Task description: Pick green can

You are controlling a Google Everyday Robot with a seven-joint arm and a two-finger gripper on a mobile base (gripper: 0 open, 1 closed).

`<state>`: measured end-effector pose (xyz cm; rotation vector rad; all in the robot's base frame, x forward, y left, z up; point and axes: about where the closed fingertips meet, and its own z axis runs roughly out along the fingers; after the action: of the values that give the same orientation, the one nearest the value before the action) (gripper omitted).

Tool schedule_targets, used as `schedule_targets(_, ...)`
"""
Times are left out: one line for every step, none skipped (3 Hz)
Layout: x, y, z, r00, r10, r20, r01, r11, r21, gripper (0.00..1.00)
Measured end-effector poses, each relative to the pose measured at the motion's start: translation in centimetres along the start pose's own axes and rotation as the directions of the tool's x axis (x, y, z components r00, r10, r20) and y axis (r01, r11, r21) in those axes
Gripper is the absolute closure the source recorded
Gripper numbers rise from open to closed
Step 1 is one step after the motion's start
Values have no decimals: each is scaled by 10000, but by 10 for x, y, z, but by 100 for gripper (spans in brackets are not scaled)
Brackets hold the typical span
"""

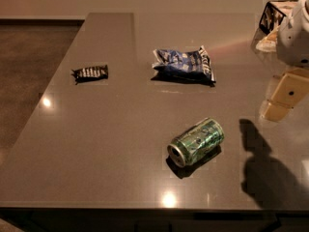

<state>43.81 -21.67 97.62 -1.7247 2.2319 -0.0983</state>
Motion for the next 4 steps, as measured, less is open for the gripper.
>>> schedule_targets(0,0,0,10000,0,1,0,10000,2,0)
schedule_targets(-5,3,4,9993,-373,11,373,9991,-181,0)
schedule_targets(-18,17,22,9885,-1515,12,1515,9877,-381,0)
schedule_targets(-26,35,51,9538,-3004,27,3000,9517,-658,0)
